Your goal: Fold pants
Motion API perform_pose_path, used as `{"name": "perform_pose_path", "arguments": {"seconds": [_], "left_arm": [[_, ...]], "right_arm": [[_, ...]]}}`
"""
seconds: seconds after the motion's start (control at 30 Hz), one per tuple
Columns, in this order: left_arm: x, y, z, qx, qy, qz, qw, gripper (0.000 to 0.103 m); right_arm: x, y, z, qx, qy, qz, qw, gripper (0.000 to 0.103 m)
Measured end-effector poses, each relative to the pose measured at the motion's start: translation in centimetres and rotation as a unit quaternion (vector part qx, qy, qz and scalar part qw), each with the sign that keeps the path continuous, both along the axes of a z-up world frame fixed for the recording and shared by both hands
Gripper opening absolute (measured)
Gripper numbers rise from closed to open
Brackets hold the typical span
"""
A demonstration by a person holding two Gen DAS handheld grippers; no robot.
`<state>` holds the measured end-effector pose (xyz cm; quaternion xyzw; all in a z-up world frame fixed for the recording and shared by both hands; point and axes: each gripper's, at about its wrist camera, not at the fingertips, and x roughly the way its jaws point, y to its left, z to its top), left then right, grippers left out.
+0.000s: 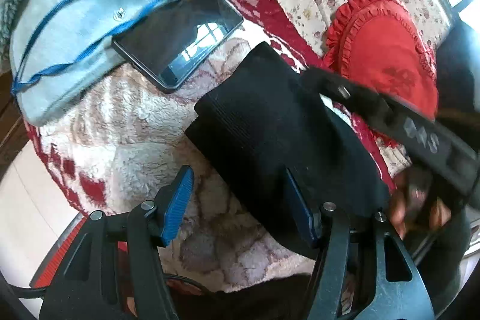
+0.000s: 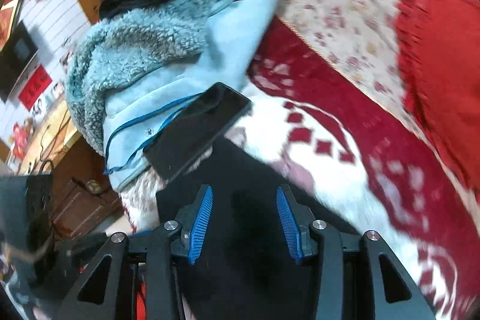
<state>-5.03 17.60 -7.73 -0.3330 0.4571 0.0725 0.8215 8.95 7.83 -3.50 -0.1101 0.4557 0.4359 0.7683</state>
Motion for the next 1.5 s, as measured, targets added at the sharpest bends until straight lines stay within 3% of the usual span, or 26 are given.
{"name": "perform_pose_path", "arguments": {"seconds": [0.27, 0.43, 0.47, 0.5, 0.6, 0.67, 0.87, 1.1, 1.27, 1.5], "left_arm": [[0.9, -0.3, -0.6, -0.007, -0.01, -0.005, 0.9999, 0.076], [1.3, -1.0, -0.5, 0.01, -0.019, -0.003, 0.9998, 0.082], [1.4, -1.0, -0.5, 0.014, -0.023, -0.004, 0.9996, 0.078], [1.4, -1.1, -0.3, 0.015, -0.026, -0.005, 0.9995, 0.059], [1.4, -1.3, 0.6, 0.024, -0.032, -0.012, 0.9991, 0.034], [1.1, -1.6, 1.9, 0.041, -0.046, -0.018, 0.9979, 0.024], [-0.6, -4.7, 7.3, 0.075, -0.124, -0.066, 0.9873, 0.022], [-2.0, -10.1, 11.1, 0.093, -0.171, -0.147, 0.9697, 0.022], [-2.0, -13.9, 11.7, 0.102, -0.18, -0.198, 0.9581, 0.022], [-1.7, -17.7, 10.5, 0.108, -0.16, -0.248, 0.9494, 0.022]], "right_arm": [[2.1, 4.3, -3.3, -0.043, 0.009, 0.043, 0.998, 0.046], [3.3, 4.0, -4.8, -0.006, 0.048, 0.026, 0.998, 0.046], [3.4, 3.7, -4.9, 0.003, 0.051, 0.019, 0.998, 0.043], [3.5, 3.6, -4.8, 0.005, 0.051, 0.016, 0.999, 0.039], [3.0, 3.0, -4.0, 0.011, 0.041, 0.013, 0.999, 0.024], [2.7, 2.2, -2.8, 0.032, 0.04, 0.01, 0.999, 0.018], [1.7, -3.6, 3.1, 0.134, 0.036, -0.031, 0.99, 0.015], [-0.5, -10.9, 7.5, 0.177, -0.002, -0.08, 0.981, 0.012], [-2.1, -16.3, 8.3, 0.199, -0.009, -0.118, 0.973, 0.011], [-3.5, -21.5, 6.9, 0.208, 0.004, -0.167, 0.964, 0.009]]}}
